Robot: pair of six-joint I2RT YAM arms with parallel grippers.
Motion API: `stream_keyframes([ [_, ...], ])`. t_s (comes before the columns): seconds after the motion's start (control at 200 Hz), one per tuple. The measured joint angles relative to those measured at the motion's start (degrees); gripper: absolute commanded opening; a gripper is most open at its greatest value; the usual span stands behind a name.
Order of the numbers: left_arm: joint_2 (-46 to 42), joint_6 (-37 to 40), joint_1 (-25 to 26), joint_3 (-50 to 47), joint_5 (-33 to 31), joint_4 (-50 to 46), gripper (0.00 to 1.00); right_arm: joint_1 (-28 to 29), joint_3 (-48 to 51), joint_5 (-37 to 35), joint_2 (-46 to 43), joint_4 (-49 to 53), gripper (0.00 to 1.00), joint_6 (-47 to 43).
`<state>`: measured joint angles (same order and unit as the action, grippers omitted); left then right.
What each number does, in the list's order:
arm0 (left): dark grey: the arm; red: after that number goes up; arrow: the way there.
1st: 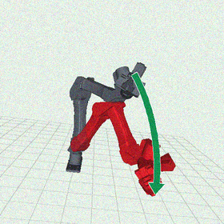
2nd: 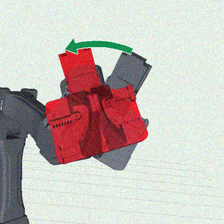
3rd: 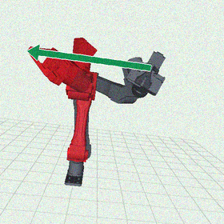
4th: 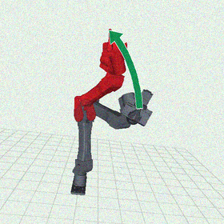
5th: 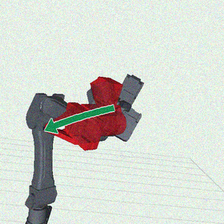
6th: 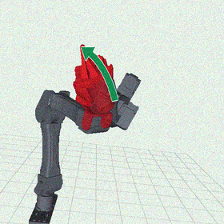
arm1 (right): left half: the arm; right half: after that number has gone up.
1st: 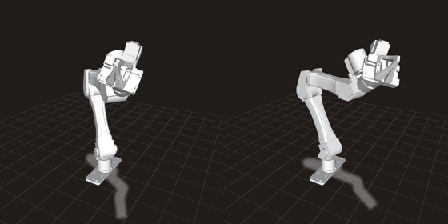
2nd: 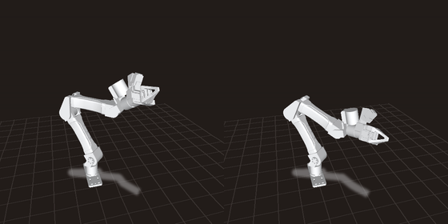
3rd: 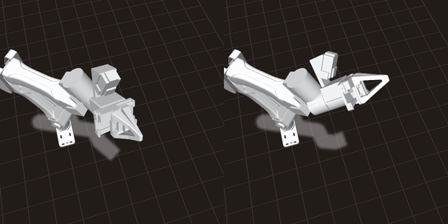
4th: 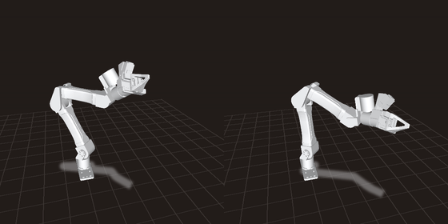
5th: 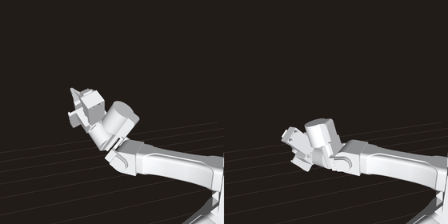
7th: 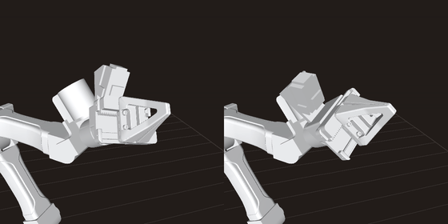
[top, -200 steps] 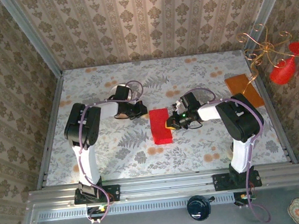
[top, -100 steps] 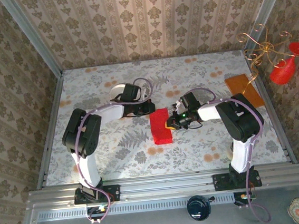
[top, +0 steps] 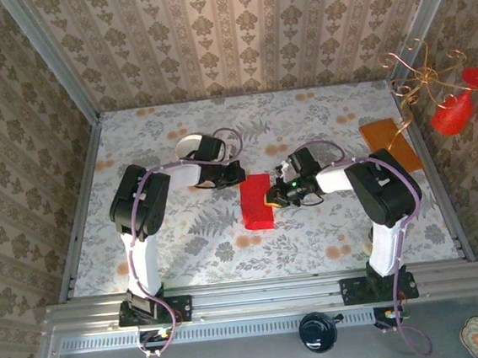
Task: Fold a paper plane with a square sheet of paper (pick it up from the middle)
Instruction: First fold the square sheet of paper in half at the center of the table.
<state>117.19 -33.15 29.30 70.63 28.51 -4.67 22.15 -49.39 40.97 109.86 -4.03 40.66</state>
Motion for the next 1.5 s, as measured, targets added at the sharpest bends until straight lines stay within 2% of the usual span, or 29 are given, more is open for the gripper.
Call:
stream_keyframes([
  [0.185,0.13,0.83,-2.01,2.73,-4.55,-1.57,0.06,0.00,0.11,0.02,0.00,-0.17,0.02,0.02],
  [0.38,-1.01,1.33,-2.34,3.78,-5.68,-3.43,0.06,-0.02,0.11,0.04,0.00,-0.20,0.02,0.02],
  [0.495,-6.01,1.14,-0.31,0.87,-5.01,-4.17,0.07,-0.02,0.11,0.04,0.00,-0.20,0.02,0.02],
  [0.665,-14.58,-2.10,3.93,-5.84,-0.39,-3.72,0.07,-0.02,0.11,0.04,0.00,-0.20,0.02,0.00],
  [0.86,-13.35,-3.72,8.50,-7.28,1.05,-6.12,0.06,-0.02,0.11,0.07,0.00,-0.17,0.01,0.00],
  [0.995,-11.39,-4.20,9.68,-8.57,1.53,-6.69,0.05,-0.02,0.11,0.04,0.00,-0.17,0.01,0.00],
  [1.265,-11.08,-4.17,8.07,-15.04,3.89,-4.22,0.06,-0.02,0.11,0.04,0.00,-0.15,0.02,-0.02],
  [1.356,-12.00,-4.09,6.23,-17.90,5.97,-1.09,0.06,-0.02,0.11,0.04,0.00,-0.15,0.02,-0.02],
  [1.501,-16.52,-3.08,1.25,-23.12,6.73,-2.38,0.06,-0.02,0.11,0.04,0.00,-0.17,0.01,-0.02],
])
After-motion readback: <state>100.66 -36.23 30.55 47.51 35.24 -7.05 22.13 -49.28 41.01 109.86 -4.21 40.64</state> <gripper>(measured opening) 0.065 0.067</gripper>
